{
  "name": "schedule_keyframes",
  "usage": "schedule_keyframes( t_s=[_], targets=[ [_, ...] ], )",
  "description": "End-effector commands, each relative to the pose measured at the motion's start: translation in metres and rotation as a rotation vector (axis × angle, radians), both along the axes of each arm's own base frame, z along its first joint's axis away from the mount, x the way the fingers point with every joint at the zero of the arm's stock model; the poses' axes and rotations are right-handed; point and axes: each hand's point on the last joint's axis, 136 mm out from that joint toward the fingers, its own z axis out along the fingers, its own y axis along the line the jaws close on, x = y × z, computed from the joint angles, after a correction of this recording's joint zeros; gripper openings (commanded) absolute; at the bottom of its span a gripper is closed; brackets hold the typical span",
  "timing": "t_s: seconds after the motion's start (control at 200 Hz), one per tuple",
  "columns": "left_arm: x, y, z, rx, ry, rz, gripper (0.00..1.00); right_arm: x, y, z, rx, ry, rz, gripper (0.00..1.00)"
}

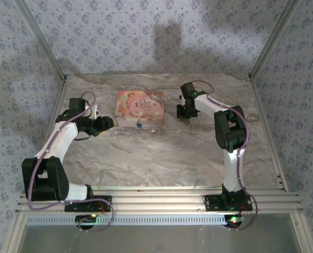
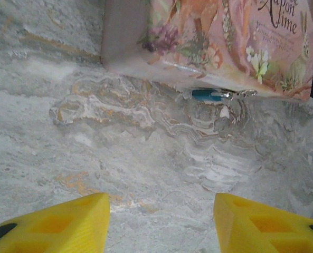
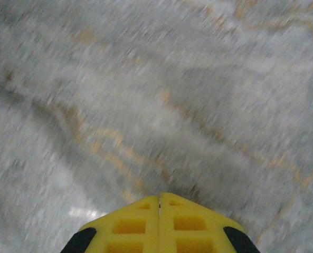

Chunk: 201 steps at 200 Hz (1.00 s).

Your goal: Unlock the padlock with the key

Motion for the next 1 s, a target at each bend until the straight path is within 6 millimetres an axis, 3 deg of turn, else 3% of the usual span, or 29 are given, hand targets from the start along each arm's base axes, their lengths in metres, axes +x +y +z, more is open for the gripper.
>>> schedule_keyframes(
  t_s=[0.0,0.355,0.725,0.999],
  targets=[
    [0.002,-0.006,0.007,-0.030,-0.031,-0.014,0.54,-0.011,0.003,0.028,0.002,-0.044,0.052,0.00],
    [0.002,-0.022,0.022,-0.080,-0.152,-0.072,0.55,-0.028,0.024,0.078,0.066,-0.125,0.115,0.00],
    [-0.004,-0.061,0.063,-0.175,-0.328,-0.270,0.57,-0.089,0.067,0.150,0.216,-0.210,0.217,0.00],
    [-0.024,-0.097,0.102,-0.085,-0.641,-0.442,0.59,-0.126,0.095,0.195,0.334,-0.278,0.277,0.00]
  ],
)
